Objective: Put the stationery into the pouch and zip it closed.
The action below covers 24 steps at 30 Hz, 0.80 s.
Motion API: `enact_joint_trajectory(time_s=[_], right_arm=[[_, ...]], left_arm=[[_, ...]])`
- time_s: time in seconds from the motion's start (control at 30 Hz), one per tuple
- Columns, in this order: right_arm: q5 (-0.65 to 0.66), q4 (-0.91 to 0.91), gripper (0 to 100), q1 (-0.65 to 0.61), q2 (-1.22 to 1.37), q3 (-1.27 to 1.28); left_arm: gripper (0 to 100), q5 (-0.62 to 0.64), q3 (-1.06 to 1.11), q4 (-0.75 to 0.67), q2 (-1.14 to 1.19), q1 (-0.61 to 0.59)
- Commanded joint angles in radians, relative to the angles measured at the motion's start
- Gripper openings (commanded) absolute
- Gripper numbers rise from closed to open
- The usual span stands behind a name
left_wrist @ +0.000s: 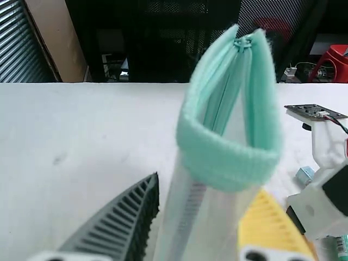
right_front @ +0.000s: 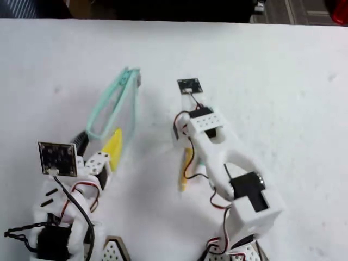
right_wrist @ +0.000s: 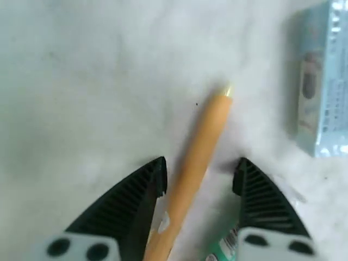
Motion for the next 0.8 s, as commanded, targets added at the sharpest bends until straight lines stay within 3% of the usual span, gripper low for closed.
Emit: enact_joint_trajectory(time_s=[0.0,0.13,0.77], right_arm=[[0.017,0.024,11.9,0.012,0.035,-0.081],[0.017,0.082,1.1,0.01,0.096,-0.157],[0.017,0.13,1.6,0.012,0.14,-0.212]], left_arm=[[23,0.009,-0.005,-0.032,-0.001,0.005],[23,0.009,-0.005,-0.032,-0.001,0.005],[23,0.008,-0.005,-0.032,-0.001,0.007]])
